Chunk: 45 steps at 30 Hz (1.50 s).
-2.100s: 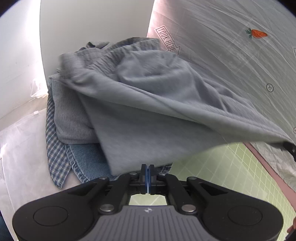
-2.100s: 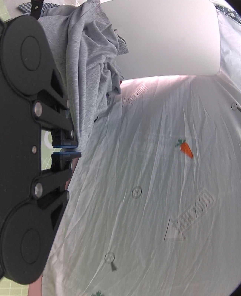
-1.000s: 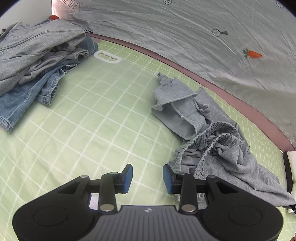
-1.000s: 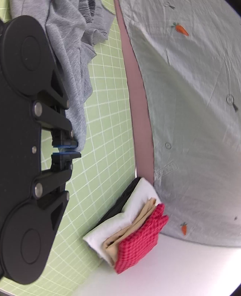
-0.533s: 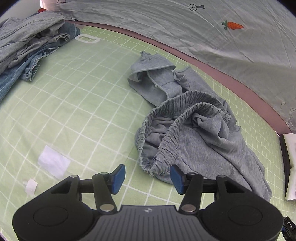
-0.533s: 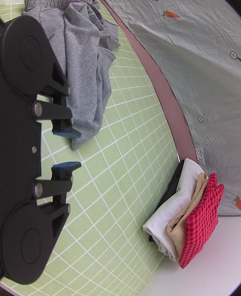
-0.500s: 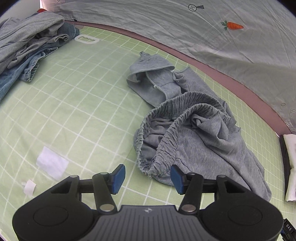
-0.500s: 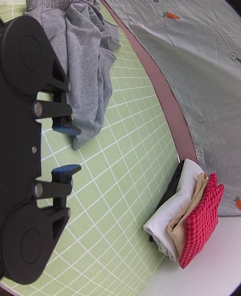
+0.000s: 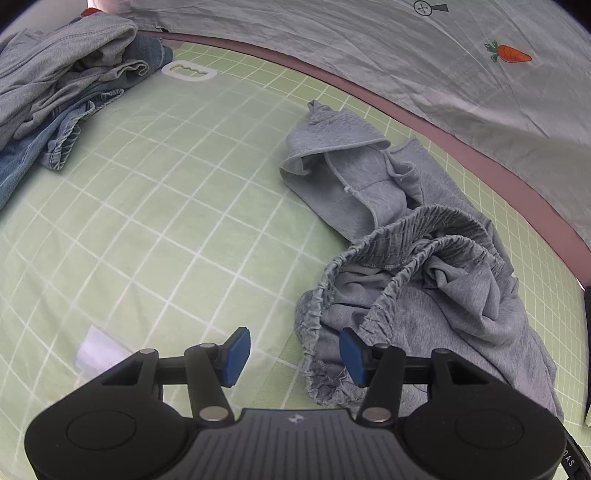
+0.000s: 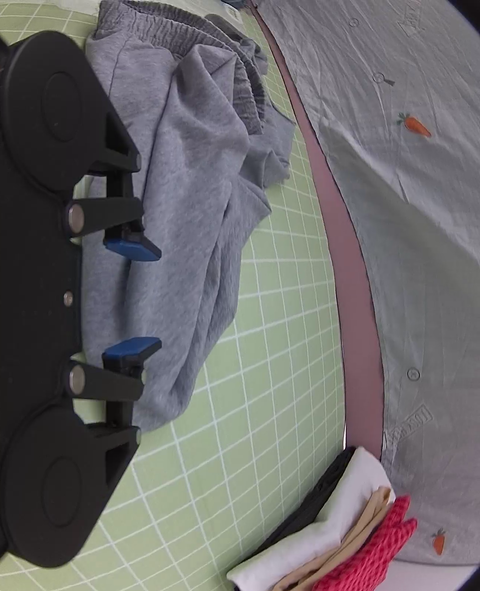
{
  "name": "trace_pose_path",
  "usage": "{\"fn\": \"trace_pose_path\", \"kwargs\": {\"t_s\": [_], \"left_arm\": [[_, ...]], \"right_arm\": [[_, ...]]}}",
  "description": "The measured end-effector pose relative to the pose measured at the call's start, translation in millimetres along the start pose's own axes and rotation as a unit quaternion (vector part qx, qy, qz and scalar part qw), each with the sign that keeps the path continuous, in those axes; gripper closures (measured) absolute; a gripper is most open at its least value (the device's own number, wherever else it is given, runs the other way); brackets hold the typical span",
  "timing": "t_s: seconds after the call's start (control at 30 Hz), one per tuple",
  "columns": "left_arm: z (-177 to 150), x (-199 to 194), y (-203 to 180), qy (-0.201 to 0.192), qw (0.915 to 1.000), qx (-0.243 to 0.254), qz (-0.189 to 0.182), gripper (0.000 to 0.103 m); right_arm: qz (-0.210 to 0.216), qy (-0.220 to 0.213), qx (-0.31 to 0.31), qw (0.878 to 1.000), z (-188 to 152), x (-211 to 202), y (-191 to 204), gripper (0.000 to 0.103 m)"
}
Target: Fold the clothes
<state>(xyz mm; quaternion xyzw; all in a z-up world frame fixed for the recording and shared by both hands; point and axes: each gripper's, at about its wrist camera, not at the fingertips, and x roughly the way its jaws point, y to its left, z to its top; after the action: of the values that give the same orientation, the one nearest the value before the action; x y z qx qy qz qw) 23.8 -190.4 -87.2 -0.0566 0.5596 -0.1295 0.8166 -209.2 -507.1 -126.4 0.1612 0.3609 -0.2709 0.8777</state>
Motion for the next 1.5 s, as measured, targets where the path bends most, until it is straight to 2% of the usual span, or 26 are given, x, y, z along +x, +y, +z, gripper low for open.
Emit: {"fn": "trace_pose_path", "kwargs": {"t_s": [0.07,0.17,0.3,0.37,0.4,0.43,0.47,0.53,0.6,0.7,0.77,0.8,0.83,0.9,1.0,1.07,1.13,1.17,1.3,1.4,1.5], "left_arm": [[0,6,3,0.008,0.9999,-0.009,-0.008,0.05],[1,15,3,0.02,0.9997,-0.012,-0.013,0.051],[1,24,5,0.03,0.999,-0.025,-0.022,0.07],[1,29,9,0.038,0.9981,-0.04,-0.027,0.079],[0,31,10,0.039,0.9977,-0.046,-0.03,0.09],[-1,33,12,0.039,0.9973,-0.052,-0.035,0.097],[-2,34,13,0.038,0.9969,-0.056,-0.039,0.097],[-4,30,13,0.031,0.9976,-0.052,-0.032,0.099],[-5,25,16,0.027,0.9977,-0.056,-0.028,0.099],[-10,14,23,0.025,0.9966,-0.07,-0.037,0.098],[-15,6,25,0.025,0.9961,-0.073,-0.043,0.098],[-19,3,22,0.024,0.9979,-0.056,-0.022,0.098],[-21,1,19,0.028,0.9986,-0.04,-0.018,0.098],[-26,0,19,0.035,0.9985,-0.029,-0.03,0.097],[-27,-2,16,0.026,0.9983,-0.032,-0.042,0.095],[-22,-5,10,0.017,0.9989,-0.019,-0.039,0.091],[-16,-7,4,0.007,0.9993,-0.006,-0.036,0.085],[-12,-9,2,0.004,0.9993,-0.003,-0.038,0.084],[2,-13,-4,-0.005,0.9989,0.015,-0.044,0.077],[11,-10,-12,0.004,0.9973,0.048,-0.054,0.073],[16,-7,-17,0.011,0.994,0.079,-0.074,0.068]], "right_arm": [[0.011,0.006,-0.026,1.0,2,5,14,0.049],[0.02,0.017,-0.061,0.998,3,14,29,0.047],[0.023,0.027,-0.082,0.996,5,22,34,0.047],[0.033,0.032,-0.079,0.996,7,24,32,0.055],[0.041,0.036,-0.078,0.995,8,25,30,0.068],[0.047,0.035,-0.079,0.995,9,25,29,0.089],[0.051,0.029,-0.082,0.995,12,24,28,0.096],[0.052,0.01,-0.08,0.995,19,20,24,0.101],[0.036,-0.026,-0.05,0.998,34,13,12,0.102],[0.002,-0.07,0.018,0.997,56,3,-18,0.102],[-0.036,-0.092,0.035,0.994,65,-1,-32,0.103],[-0.07,-0.103,0.038,0.992,67,-3,-38,0.103],[-0.09,-0.1,0.044,0.99,70,-2,-48,0.103],[-0.106,-0.08,0.066,0.989,72,1,-71,0.103],[-0.066,-0.062,0.068,0.994,67,2,-77,0.101],[-0.055,-0.053,0.04,0.996,61,3,-61,0.093],[-0.037,-0.045,0.02,0.998,55,7,-41,0.08],[-0.026,-0.041,0.018,0.999,52,10,-31,0.077],[0.01,-0.022,0.006,1.0,46,19,11,0.071],[0.025,-0.025,-0.003,0.999,47,20,42,0.061],[0.036,-0.034,-0.008,0.999,51,19,68,0.059]]}}
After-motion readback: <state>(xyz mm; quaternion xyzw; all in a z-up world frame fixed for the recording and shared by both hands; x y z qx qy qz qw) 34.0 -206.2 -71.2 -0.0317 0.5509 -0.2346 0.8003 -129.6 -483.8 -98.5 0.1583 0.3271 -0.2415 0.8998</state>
